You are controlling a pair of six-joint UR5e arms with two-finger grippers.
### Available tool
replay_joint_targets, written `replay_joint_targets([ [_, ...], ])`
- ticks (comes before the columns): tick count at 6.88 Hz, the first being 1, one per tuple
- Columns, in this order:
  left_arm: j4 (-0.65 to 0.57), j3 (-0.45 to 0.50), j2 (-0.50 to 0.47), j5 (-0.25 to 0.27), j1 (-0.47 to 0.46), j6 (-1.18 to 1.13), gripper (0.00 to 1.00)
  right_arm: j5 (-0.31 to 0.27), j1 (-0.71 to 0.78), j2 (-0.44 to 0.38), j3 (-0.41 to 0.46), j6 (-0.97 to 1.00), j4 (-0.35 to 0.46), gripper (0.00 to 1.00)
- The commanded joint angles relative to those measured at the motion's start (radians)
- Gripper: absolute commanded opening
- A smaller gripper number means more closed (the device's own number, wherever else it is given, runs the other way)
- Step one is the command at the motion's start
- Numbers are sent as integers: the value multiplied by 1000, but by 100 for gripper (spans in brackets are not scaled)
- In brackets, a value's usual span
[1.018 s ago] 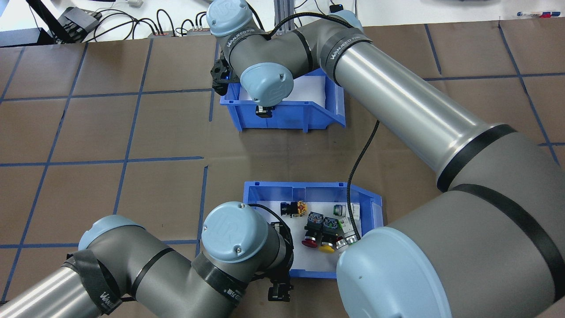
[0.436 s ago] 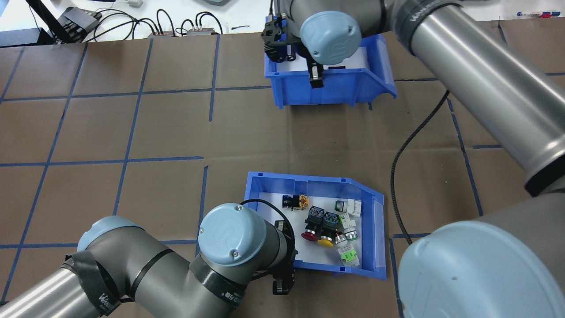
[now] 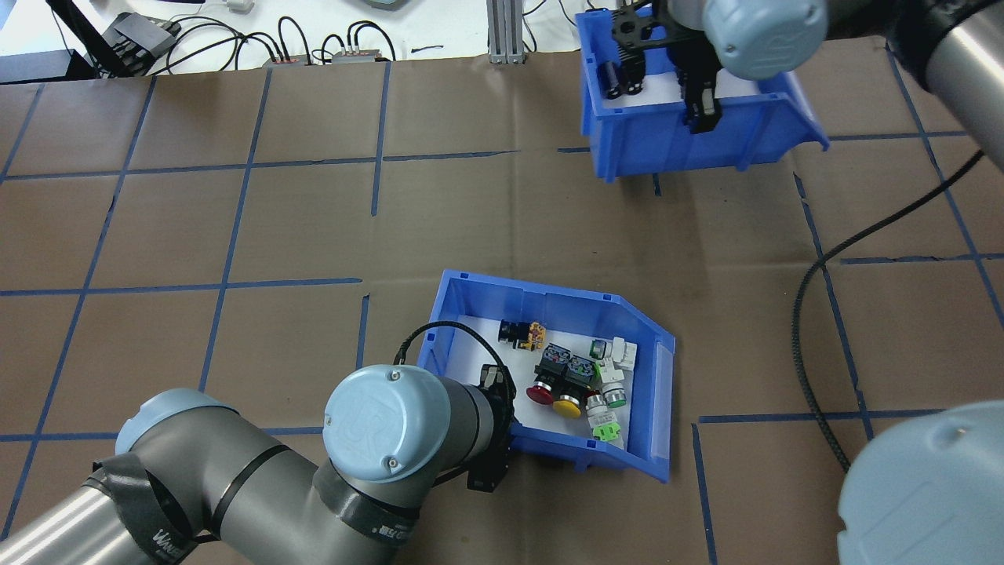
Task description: Place button box in front
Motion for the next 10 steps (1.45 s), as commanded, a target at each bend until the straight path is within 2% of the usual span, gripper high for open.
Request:
replay_joint_targets([
  [1, -60, 7, 59, 25, 204, 233, 0, 1, -145, -103, 66, -142, 4, 0],
  [3, -130, 71, 78, 13, 393, 437, 0, 17, -222, -204, 194, -176, -5, 0],
  [4, -204, 182, 40, 2, 442, 508, 0, 42, -264, -266, 260, -176, -7, 0],
  [5, -294, 317, -31, -1, 447, 517, 0, 43, -298, -329, 334, -179, -4, 0],
  [6, -298, 430, -130, -35, 435, 486, 0, 43, -317, -409, 421, -213, -16, 0],
  [7, -278, 498, -219, -102, 429, 396, 0, 47, -346, -487, 508, -242, -52, 0],
  [8, -263, 548, -275, -108, 417, 357, 0, 44, -363, -524, 555, -312, -103, 0],
  [9, -206, 589, -351, -109, 374, 270, 0, 42, -374, -526, 557, -331, -108, 0],
  [10, -89, 640, -448, -112, 326, 180, 0, 42, -374, -526, 558, -333, -103, 0],
])
